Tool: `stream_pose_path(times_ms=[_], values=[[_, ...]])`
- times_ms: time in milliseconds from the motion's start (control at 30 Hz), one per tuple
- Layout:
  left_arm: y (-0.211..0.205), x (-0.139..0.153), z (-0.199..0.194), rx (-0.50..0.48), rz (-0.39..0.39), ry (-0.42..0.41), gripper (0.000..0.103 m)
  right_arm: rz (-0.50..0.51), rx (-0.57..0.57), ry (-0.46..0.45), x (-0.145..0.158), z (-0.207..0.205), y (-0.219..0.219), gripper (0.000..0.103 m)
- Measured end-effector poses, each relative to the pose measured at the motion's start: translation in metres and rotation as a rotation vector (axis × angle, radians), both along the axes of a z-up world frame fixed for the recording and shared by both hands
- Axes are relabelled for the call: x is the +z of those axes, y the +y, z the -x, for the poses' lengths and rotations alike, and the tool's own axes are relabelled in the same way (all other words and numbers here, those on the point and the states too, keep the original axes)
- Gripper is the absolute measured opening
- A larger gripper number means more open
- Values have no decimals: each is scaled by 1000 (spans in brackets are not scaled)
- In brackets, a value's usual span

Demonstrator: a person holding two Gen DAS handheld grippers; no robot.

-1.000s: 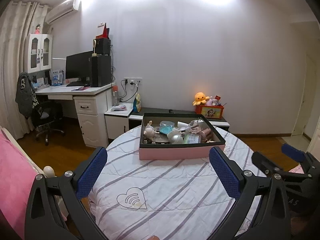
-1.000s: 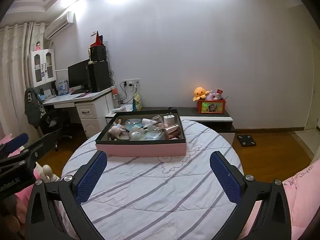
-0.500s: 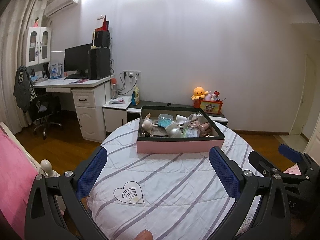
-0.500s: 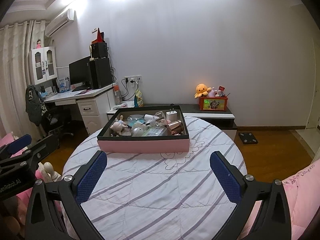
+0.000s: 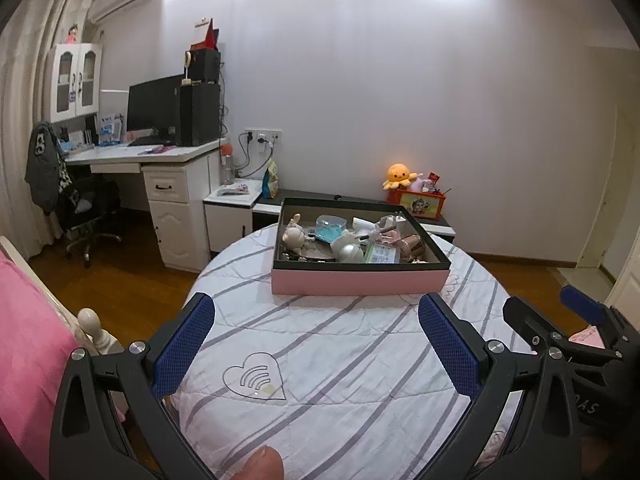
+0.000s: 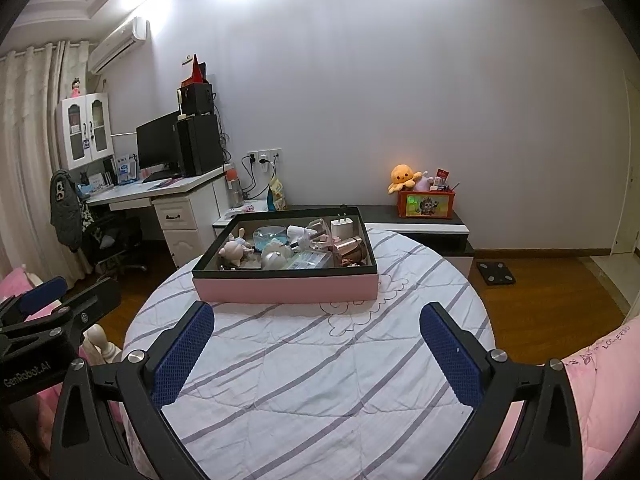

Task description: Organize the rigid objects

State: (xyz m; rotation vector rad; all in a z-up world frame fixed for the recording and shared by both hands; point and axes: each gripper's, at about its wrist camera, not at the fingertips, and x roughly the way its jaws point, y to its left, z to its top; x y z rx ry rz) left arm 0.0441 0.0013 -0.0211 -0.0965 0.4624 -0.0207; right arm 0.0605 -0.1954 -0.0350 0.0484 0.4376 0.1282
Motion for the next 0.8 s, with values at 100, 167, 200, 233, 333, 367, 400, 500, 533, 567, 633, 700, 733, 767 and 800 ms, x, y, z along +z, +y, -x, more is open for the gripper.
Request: stream_pose_path(times_ms=[100, 167, 200, 233, 333, 367, 400, 500, 533, 567, 633, 700, 733, 767, 800], values=[[2, -1, 0, 1, 9, 5, 103, 0, 0, 0, 0, 0, 0, 103], [3, -1, 0, 1, 15, 10, 103, 0, 0, 0, 0, 0, 0, 103], [3, -2, 0, 0, 17, 10, 103, 0, 0, 0, 0, 0, 0, 103], [3, -2, -1, 1, 17, 11, 103, -1, 1, 1, 0, 0, 0, 103], [3, -1, 0, 5, 13, 7, 103, 0, 0, 0, 0, 0, -1, 103], [3, -1, 0, 7, 10, 5, 103, -1, 0, 1, 0, 0, -1, 103], [3, -1, 0, 8, 7, 4, 103, -1, 0, 1, 0, 0, 0, 103], [2, 0, 0, 3, 0, 3, 103, -1, 1, 1, 0, 0, -1, 103], [2, -1, 0, 1, 0, 5, 103, -1, 1, 1, 0, 0, -1, 103], [2, -1, -1, 0, -1, 9, 103, -1, 1, 1, 0, -1, -1, 103], [0, -1, -1, 2, -17, 9, 103, -1, 0, 1, 0, -1, -1, 103], [-2, 0, 0, 7, -30, 4, 103, -2, 0, 3, 0, -1, -2, 103], [-3, 0, 0, 7, -35, 0, 103, -3, -1, 2, 0, -1, -2, 103], [-4, 1, 0, 4, -34, 1, 103, -1, -2, 2, 0, -1, -2, 103], [-4, 1, 0, -1, -29, 4, 103, -1, -1, 2, 0, -1, -2, 103]])
